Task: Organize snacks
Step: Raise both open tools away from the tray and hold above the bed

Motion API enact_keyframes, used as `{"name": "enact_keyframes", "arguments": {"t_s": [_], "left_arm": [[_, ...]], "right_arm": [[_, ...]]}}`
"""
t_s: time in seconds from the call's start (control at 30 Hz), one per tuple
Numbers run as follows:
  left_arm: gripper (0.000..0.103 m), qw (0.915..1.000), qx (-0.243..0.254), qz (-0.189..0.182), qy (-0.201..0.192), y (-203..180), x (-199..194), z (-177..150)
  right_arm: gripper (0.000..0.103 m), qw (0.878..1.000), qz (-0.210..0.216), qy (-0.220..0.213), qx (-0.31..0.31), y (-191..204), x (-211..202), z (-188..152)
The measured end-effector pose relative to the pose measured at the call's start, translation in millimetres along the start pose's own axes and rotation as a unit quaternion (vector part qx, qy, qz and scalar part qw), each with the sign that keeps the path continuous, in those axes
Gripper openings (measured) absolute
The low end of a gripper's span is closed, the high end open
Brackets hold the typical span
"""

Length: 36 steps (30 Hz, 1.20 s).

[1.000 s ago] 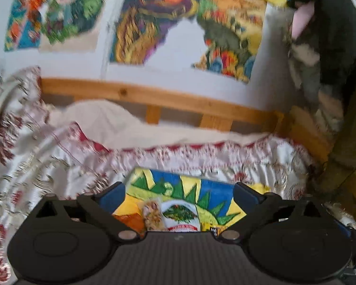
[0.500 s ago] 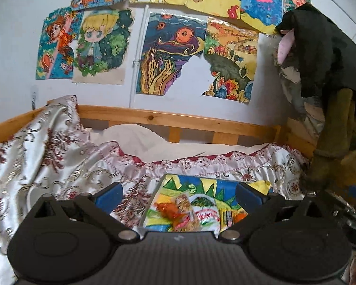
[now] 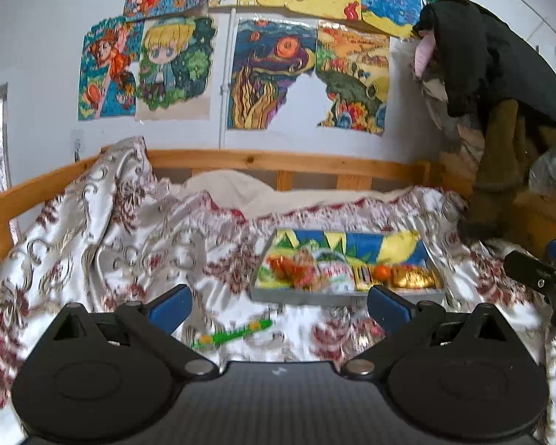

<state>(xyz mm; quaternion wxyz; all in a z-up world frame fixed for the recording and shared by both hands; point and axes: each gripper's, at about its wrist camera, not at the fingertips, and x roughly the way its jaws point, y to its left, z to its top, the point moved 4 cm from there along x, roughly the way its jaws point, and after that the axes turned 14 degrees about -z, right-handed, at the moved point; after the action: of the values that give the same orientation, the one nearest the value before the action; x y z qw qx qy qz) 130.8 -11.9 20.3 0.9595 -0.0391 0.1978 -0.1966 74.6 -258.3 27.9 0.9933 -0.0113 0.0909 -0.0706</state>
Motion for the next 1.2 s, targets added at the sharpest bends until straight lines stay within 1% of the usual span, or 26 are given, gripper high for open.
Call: {"name": "enact_keyframes", "arguments": {"t_s": [0.17, 0.27, 0.47, 0.53, 0.7, 0.9, 1.0, 1.2], "left_arm": [[0.103, 0.9998, -0.005, 0.002, 0.021, 7.5, -17.1, -19.1], [0.103, 0.9992, -0.002, 0.007, 0.041, 9.1, -23.8, -27.2], [0.103, 0.996, 0.002, 0.018, 0.088, 9.6, -27.4, -41.6], [0.103, 0.9953, 0.002, 0.016, 0.095, 9.6, -27.1, -43.7], [0.103, 0.9941, 0.005, 0.026, 0.105, 10.5, -24.9, -46.1], [0.103, 0.9913, -0.013, 0.026, 0.129, 15.4, -16.0, -45.8], [0.103, 0.9899, -0.013, 0.027, 0.139, 18.2, -9.3, -47.6], [0.103, 0.987, -0.027, 0.006, 0.158, 21.6, 3.3, -49.5]], "right_arm": [[0.102, 1.0, 0.012, 0.026, 0.007, 1.0, -21.6, -10.7], [0.102, 0.999, 0.017, 0.047, 0.003, 4.1, -30.2, -18.9], [0.102, 0.995, 0.026, 0.093, -0.015, 14.7, -36.5, -34.7], [0.102, 0.994, 0.027, 0.105, -0.02, 17.8, -37.2, -39.0], [0.102, 0.992, 0.023, 0.122, -0.02, 18.7, -35.0, -44.6], [0.102, 0.989, 0.018, 0.144, -0.018, 18.7, -26.5, -49.4], [0.102, 0.988, 0.016, 0.153, -0.019, 19.6, -22.1, -51.6], [0.102, 0.986, 0.017, 0.164, -0.03, 25.8, -15.3, -55.8]]}}
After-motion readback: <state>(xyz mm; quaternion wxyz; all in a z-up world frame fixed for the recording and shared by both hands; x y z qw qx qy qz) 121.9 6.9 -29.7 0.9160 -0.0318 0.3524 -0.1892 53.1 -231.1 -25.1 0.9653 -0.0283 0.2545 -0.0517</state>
